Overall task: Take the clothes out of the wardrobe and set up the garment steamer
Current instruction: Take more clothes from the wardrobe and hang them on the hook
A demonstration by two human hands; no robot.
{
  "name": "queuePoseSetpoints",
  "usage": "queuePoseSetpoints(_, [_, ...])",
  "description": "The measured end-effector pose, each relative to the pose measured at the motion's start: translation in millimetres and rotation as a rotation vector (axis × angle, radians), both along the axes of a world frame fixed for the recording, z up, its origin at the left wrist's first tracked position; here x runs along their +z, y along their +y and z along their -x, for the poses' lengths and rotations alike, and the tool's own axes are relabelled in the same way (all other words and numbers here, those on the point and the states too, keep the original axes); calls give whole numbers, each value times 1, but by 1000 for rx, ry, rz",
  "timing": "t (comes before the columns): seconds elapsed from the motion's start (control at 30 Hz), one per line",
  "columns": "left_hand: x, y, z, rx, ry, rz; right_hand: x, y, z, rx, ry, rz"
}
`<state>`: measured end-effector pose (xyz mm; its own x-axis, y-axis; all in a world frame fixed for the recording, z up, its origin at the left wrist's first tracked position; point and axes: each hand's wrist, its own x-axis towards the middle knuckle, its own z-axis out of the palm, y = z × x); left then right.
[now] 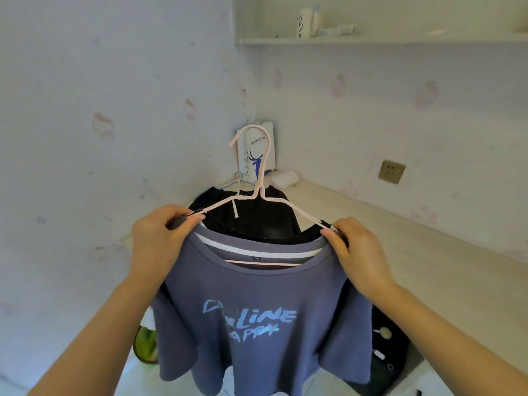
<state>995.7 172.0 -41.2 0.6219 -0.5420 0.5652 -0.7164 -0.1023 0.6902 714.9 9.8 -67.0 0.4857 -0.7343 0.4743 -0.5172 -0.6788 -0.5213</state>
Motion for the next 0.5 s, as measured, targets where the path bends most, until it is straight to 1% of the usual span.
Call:
queuePoseSetpoints(0.13, [-1,-37,-33,27,7,6,1,-36,-36,-20,-56,30])
queuePoseSetpoints(0.23, [1,-69,-64,37,20,45,8,-62,-69,-49,-108,35])
queuePoseSetpoints(0.37, [10,-115,-111,42,29,86,21,-107,-118,-72,-122,35])
queuePoseSetpoints(0.5, [13,-157,-157,26,51,47,27,-153,-165,-95,-109,21])
